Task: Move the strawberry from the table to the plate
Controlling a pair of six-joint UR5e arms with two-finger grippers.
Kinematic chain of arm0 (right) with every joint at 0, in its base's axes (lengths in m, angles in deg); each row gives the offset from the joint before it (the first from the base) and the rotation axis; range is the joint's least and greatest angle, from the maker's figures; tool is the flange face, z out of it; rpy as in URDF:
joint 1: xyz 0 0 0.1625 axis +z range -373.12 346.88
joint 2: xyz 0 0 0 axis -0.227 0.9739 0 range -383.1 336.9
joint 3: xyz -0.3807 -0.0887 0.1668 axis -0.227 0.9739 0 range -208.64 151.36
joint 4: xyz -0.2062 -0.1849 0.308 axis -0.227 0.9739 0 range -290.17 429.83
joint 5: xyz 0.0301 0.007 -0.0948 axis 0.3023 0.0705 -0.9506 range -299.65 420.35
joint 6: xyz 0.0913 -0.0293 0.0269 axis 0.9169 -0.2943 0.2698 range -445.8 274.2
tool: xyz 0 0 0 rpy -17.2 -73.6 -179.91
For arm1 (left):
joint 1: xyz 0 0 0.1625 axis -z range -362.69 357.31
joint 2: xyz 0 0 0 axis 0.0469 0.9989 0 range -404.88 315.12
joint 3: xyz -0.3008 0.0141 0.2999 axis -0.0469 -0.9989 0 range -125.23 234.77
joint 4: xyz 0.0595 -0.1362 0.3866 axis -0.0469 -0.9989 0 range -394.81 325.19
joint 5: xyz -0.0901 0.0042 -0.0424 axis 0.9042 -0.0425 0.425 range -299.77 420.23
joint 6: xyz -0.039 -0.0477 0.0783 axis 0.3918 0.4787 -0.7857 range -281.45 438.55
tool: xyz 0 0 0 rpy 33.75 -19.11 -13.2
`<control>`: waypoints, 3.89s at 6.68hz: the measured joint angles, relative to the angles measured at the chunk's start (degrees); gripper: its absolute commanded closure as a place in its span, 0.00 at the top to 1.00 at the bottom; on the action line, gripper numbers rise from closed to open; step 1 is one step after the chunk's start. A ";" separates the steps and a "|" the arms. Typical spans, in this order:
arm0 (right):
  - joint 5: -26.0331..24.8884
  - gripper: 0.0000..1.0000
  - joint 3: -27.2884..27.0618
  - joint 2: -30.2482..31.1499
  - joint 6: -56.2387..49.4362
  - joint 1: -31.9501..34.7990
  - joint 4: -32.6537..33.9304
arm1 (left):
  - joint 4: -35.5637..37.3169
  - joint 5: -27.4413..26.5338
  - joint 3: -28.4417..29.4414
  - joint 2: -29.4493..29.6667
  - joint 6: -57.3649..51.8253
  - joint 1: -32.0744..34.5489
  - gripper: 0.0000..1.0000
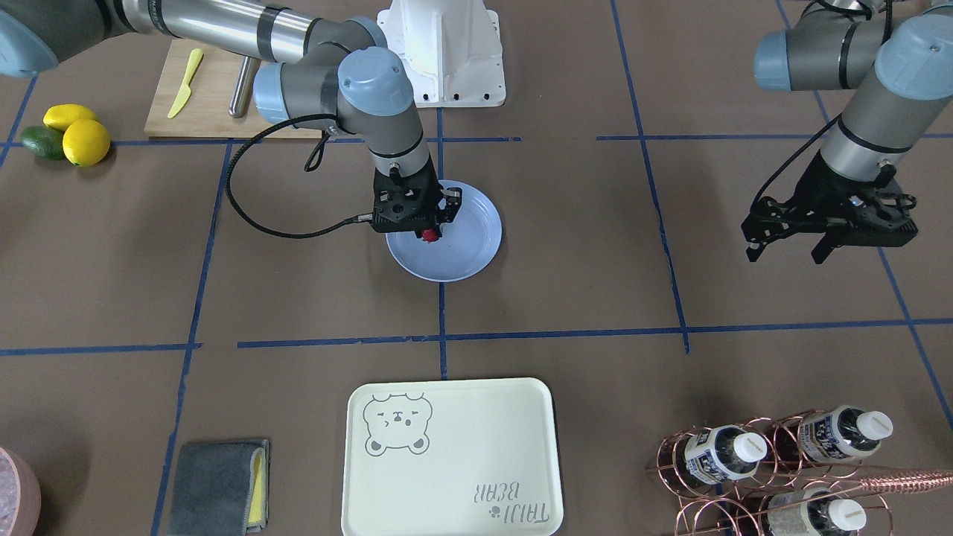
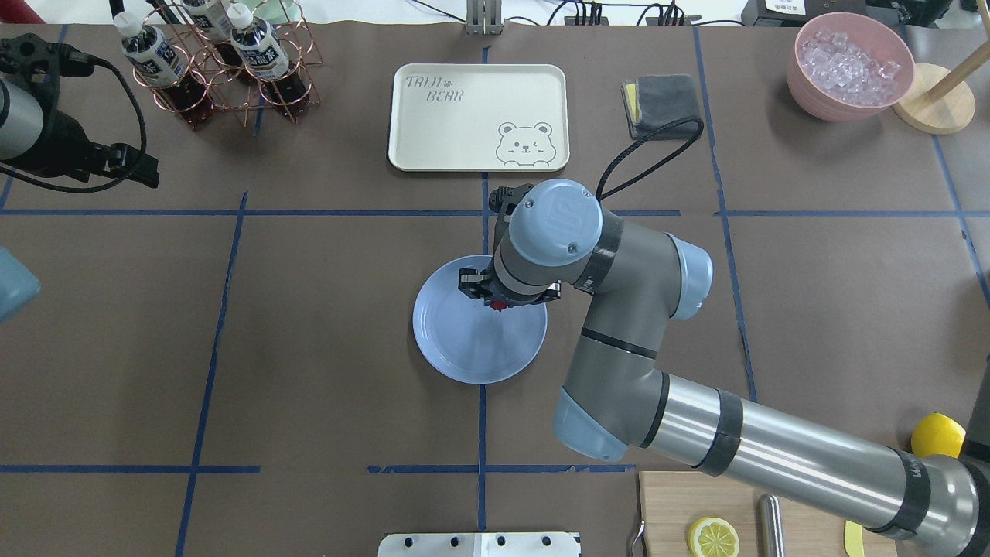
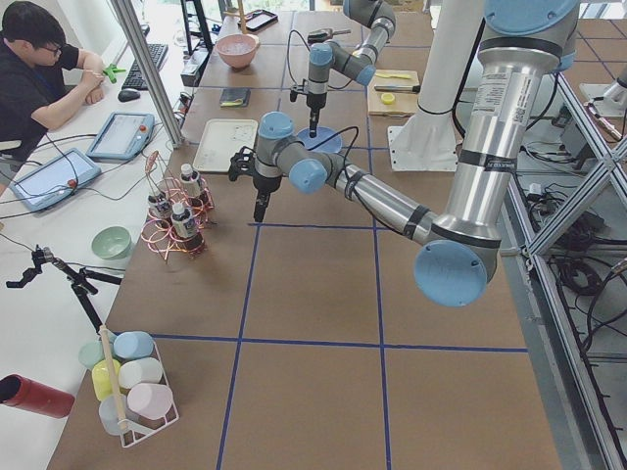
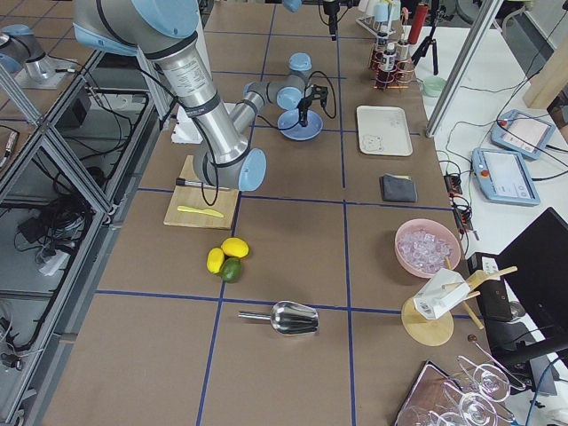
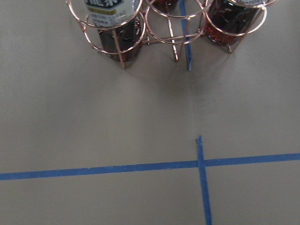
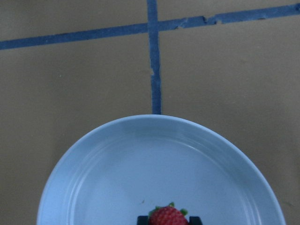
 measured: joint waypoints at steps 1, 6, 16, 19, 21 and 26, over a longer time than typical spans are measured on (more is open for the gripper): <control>-0.11 0.00 1.13 -0.90 0.18 -0.50 -0.21 | 0.00 0.00 0.06 -0.34 -1.01 0.49 1.00; -0.17 0.99 3.93 -2.03 0.40 -1.45 -0.34 | 0.00 0.06 0.13 -0.66 -1.64 1.00 1.00; 8.53 1.00 -23.43 13.08 -28.40 17.54 22.03 | 0.23 11.67 8.46 -7.10 -30.49 18.53 1.00; 18.49 1.00 -23.25 28.89 -60.19 36.53 23.15 | 4.53 14.25 14.84 -7.89 -45.46 26.60 1.00; 27.03 1.00 -14.12 33.67 -79.58 49.26 22.90 | 6.15 14.77 14.78 -8.76 -46.54 27.17 1.00; 30.69 1.00 -3.23 38.28 -89.03 62.67 16.32 | 6.66 15.52 14.70 -11.66 -46.62 27.26 1.00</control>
